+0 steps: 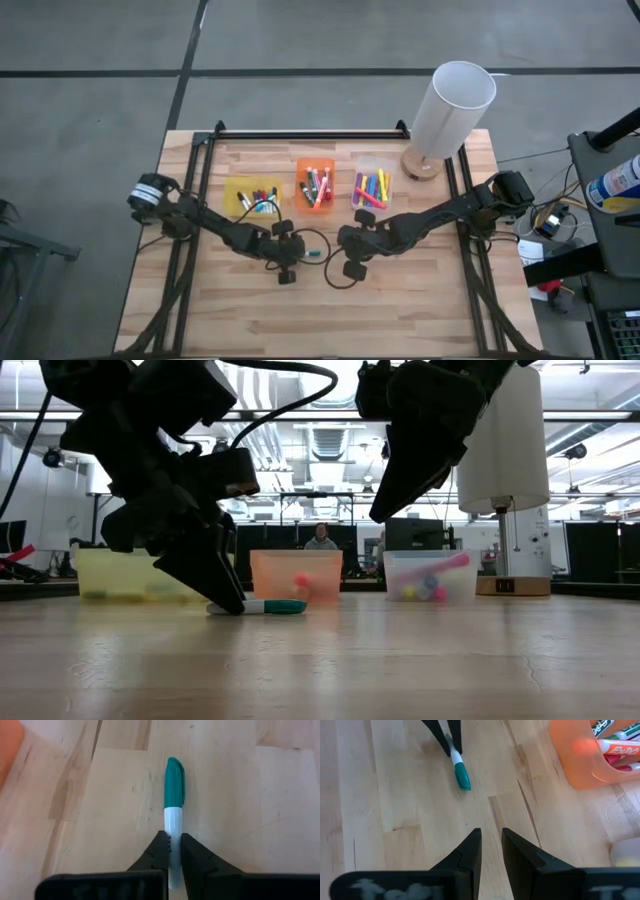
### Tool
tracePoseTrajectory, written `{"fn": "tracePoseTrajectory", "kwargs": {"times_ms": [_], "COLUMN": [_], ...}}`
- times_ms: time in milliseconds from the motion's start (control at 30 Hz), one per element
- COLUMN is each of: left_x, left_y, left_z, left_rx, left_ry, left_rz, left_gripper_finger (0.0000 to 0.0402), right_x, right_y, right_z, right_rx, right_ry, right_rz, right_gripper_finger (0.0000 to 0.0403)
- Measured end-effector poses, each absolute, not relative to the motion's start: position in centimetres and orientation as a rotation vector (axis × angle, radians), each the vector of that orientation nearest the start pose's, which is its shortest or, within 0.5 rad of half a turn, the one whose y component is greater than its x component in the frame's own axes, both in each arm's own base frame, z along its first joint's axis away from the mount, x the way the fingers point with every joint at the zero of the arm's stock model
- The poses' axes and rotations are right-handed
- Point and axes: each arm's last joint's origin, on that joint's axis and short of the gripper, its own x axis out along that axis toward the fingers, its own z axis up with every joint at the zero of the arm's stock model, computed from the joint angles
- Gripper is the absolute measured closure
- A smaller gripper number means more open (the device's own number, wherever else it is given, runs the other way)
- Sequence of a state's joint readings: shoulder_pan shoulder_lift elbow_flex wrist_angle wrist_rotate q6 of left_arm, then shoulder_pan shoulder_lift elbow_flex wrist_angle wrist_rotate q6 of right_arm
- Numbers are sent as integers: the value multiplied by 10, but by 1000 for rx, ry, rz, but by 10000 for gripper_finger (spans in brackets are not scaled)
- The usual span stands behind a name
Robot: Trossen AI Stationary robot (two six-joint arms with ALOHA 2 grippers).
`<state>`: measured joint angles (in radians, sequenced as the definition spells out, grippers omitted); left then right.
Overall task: Pick & Place Markers
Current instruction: Put the small green marker into the yellow bin
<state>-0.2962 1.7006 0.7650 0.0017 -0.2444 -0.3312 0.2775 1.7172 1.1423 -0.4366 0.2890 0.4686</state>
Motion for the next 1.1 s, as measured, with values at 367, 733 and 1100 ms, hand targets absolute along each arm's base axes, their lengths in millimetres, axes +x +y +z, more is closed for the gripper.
{"fn": "tracePoseTrajectory", "kwargs": {"times_ms": [367,733,1100], "left_x": [286,234,184], "left_y": [-80,-57,-13], "left_z": [150,202,224], "left_rx": [-40,88,73], "left_ry": [875,922,952], "left_rz": [94,364,727], "left_gripper_finger": [380,380,374], "right_x": [336,336,336], "right_y": [87,87,87], "right_z": [201,200,200], "right_rx": [143,130,126], "right_ry": [942,950,945], "right_rz": [-233,-229,-225], "right_gripper_finger": [335,335,335]}}
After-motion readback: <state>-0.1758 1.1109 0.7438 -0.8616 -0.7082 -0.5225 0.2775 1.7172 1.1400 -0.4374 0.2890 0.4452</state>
